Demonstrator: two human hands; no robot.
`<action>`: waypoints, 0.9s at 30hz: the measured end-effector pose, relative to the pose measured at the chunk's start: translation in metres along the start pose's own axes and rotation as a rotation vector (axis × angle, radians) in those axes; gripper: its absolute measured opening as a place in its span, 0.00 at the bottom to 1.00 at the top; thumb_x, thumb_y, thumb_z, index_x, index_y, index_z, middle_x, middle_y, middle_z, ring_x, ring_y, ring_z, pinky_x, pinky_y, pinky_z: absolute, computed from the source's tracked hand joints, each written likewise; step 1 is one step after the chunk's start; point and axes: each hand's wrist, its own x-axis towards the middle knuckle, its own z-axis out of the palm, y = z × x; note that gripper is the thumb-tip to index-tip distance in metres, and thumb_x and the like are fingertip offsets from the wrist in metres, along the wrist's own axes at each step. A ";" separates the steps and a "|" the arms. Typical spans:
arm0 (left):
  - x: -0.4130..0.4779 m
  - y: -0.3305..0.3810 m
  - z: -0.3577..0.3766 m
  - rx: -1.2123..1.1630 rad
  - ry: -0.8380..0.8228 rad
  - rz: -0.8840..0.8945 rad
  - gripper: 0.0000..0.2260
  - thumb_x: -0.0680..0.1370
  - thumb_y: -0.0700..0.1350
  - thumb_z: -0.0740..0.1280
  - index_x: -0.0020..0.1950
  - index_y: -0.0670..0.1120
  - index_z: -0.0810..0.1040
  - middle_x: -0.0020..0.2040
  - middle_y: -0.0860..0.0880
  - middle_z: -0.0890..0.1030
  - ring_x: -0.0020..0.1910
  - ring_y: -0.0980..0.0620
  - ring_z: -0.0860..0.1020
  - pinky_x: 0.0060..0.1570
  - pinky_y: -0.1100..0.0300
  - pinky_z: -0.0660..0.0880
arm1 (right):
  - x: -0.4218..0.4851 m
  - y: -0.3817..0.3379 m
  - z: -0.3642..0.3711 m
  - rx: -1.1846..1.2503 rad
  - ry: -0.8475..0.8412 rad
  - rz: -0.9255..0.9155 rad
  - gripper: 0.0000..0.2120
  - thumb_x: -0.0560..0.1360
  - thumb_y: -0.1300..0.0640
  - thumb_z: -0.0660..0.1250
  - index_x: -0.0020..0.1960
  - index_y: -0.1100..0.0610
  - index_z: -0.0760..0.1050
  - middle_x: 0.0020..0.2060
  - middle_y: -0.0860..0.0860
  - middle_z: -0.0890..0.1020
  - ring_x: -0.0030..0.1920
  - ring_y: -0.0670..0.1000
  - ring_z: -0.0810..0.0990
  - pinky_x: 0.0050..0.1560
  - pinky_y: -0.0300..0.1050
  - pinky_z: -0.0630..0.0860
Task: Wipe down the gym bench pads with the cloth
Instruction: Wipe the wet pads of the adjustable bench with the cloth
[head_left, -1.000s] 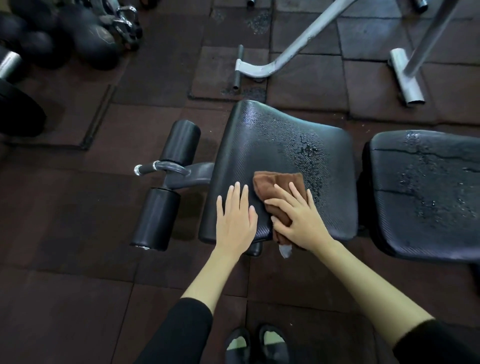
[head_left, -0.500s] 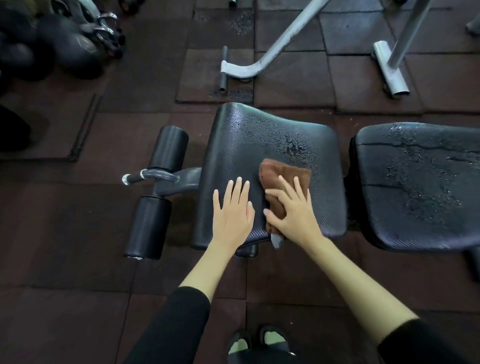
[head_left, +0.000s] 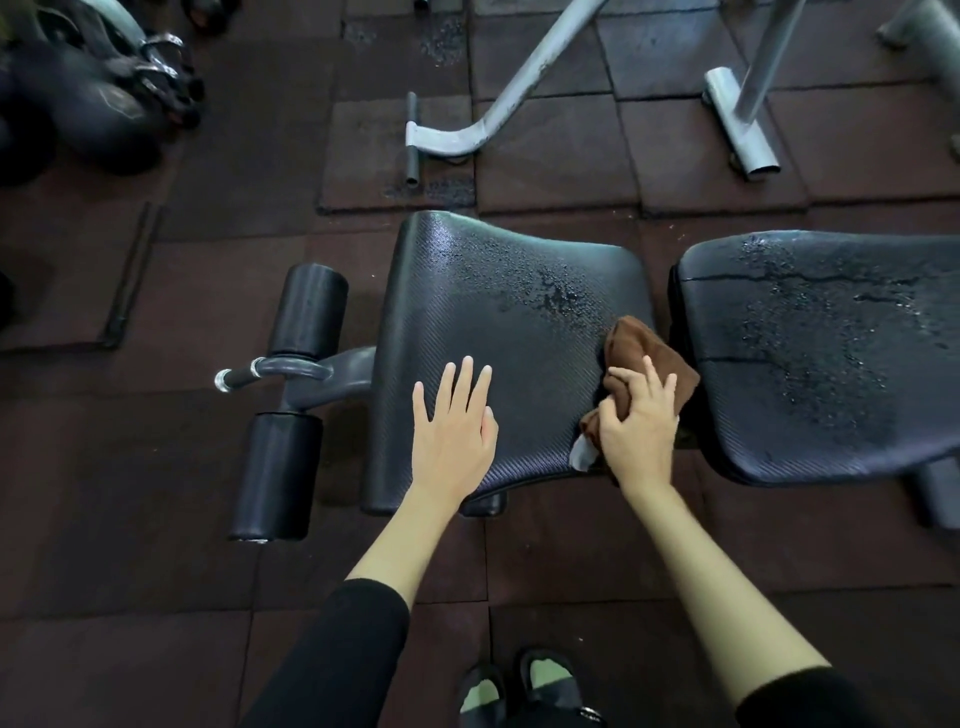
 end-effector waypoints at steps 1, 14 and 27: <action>0.000 0.000 0.001 0.001 0.002 0.003 0.23 0.78 0.49 0.51 0.74 0.48 0.64 0.74 0.46 0.65 0.72 0.47 0.64 0.68 0.40 0.60 | -0.005 -0.009 0.006 -0.017 0.019 0.020 0.17 0.73 0.58 0.65 0.61 0.49 0.74 0.74 0.49 0.62 0.76 0.59 0.51 0.69 0.67 0.56; 0.002 -0.001 -0.001 -0.008 -0.007 0.005 0.23 0.78 0.48 0.51 0.73 0.49 0.66 0.73 0.47 0.67 0.71 0.47 0.66 0.67 0.41 0.62 | -0.001 0.024 -0.017 -0.201 -0.386 -0.612 0.22 0.68 0.49 0.59 0.62 0.42 0.71 0.74 0.44 0.63 0.76 0.56 0.53 0.71 0.66 0.55; 0.008 0.000 -0.002 -0.028 0.018 0.067 0.23 0.76 0.52 0.55 0.69 0.47 0.71 0.70 0.45 0.71 0.69 0.46 0.69 0.66 0.40 0.63 | -0.019 0.002 0.004 -0.186 -0.345 -0.555 0.26 0.72 0.47 0.58 0.71 0.41 0.64 0.75 0.45 0.60 0.76 0.55 0.50 0.69 0.63 0.55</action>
